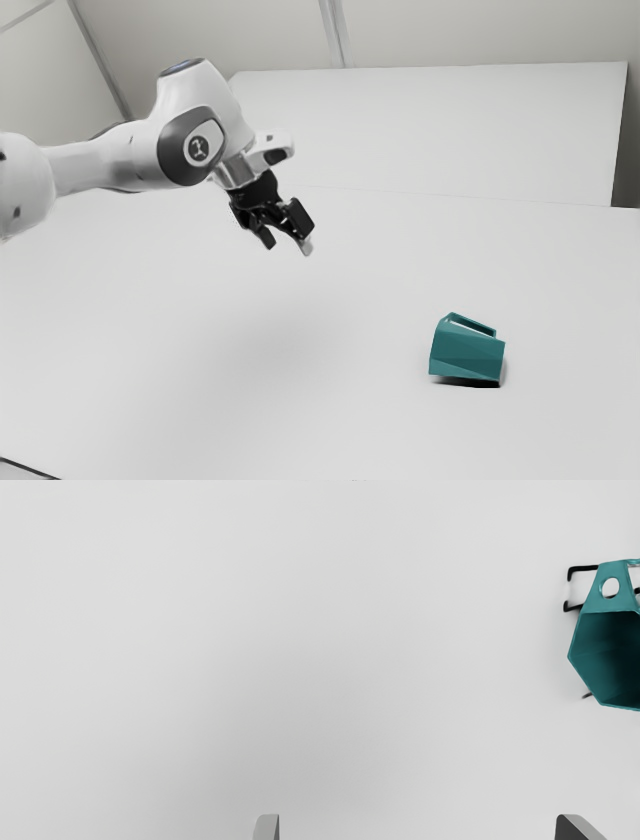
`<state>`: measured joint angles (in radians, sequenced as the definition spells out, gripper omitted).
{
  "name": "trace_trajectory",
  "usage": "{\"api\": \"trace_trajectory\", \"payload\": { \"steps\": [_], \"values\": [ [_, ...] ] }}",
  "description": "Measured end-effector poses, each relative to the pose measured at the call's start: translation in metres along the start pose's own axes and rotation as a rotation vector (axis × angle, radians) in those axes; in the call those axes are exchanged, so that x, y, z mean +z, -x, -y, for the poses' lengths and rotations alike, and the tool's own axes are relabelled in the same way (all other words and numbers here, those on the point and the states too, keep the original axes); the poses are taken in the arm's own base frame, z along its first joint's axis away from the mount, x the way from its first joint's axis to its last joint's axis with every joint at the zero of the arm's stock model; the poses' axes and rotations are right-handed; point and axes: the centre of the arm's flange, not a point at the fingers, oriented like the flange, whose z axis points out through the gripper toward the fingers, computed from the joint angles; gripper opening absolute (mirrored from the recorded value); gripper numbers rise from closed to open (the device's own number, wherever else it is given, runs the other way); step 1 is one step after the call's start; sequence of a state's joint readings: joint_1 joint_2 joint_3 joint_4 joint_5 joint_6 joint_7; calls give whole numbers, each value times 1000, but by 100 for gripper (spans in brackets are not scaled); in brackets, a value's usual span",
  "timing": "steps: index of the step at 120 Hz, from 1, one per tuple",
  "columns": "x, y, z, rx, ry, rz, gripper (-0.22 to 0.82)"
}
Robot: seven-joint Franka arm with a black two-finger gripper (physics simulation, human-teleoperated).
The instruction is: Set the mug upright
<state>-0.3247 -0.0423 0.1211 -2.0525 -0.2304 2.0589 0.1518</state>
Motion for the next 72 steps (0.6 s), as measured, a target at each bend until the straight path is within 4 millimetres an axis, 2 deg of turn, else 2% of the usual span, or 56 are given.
{"api": "trace_trajectory", "payload": {
  "steps": [20, 28, 33, 43, 48, 72],
  "values": [
    [61, -6, -90, 82, 57, -40, 60],
    [81, -8, -115, 81, 90, -52, 60],
    [90, -12, -114, 49, 105, -68, 60],
    [99, -24, -84, -66, 133, -112, 60],
    [106, -28, -78, -106, 145, -127, 60],
    [129, -29, -118, -162, 213, -179, 60]
  ]
}}
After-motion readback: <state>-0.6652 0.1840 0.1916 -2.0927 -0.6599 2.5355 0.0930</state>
